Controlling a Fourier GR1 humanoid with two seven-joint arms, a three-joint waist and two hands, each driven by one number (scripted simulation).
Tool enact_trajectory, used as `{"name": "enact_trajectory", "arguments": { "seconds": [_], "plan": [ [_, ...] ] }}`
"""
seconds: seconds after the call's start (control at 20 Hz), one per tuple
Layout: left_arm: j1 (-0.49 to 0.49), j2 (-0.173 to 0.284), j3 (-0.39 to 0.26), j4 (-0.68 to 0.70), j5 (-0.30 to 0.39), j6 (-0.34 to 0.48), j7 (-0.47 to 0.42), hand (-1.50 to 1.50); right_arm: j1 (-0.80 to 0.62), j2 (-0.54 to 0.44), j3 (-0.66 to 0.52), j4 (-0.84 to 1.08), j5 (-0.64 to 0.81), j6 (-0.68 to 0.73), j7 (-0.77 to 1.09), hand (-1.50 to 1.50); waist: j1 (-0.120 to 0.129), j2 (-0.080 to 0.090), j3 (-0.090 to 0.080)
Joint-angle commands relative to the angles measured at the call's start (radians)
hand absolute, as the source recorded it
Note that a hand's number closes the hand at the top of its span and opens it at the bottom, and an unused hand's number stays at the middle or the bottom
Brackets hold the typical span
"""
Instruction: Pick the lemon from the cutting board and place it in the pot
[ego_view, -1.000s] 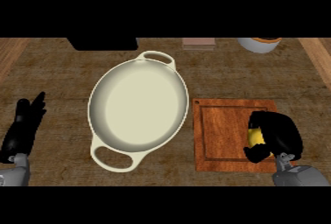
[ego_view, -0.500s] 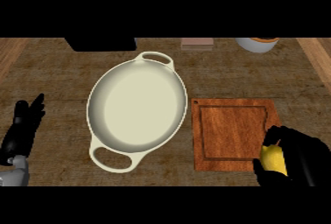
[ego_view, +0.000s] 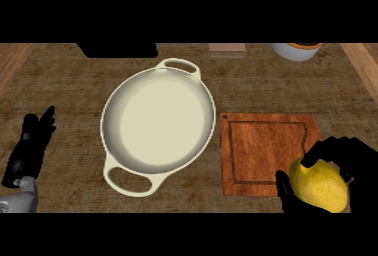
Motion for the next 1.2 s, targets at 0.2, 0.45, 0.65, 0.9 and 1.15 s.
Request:
{"name": "enact_trajectory", "arguments": {
  "seconds": [0.2, 0.45, 0.65, 0.9, 1.15],
  "plan": [
    [-0.064, -0.005, 0.003, 0.08, -0.021, 0.011, -0.01, 0.0, -0.389, 0.136, 0.118, -0.091, 0.035, 0.304, 0.232, 1.5, 0.001, 0.002, -0.002],
    [-0.026, 0.001, 0.0, -0.009, -0.004, -0.013, 0.012, 0.0, -0.711, 0.218, 0.116, 0.122, -0.097, 0.377, 0.458, 1.5, 0.02, -0.001, -0.001],
    [-0.039, -0.039, -0.021, 0.047, -0.03, 0.02, -0.022, 0.0, -0.838, 0.22, 0.099, 0.369, -0.179, 0.24, 0.536, 1.5, 0.022, 0.003, -0.001],
    [-0.05, 0.014, 0.01, 0.038, -0.005, -0.028, -0.015, 0.0, -0.942, 0.221, 0.078, 0.585, -0.287, 0.128, 0.529, 1.5, 0.027, 0.005, 0.0],
    [0.019, -0.026, -0.018, -0.036, -0.021, -0.007, 0.005, 0.0, -0.934, 0.221, 0.084, 0.79, -0.337, 0.036, 0.439, 1.5, 0.033, 0.006, 0.001]
  ]
}}
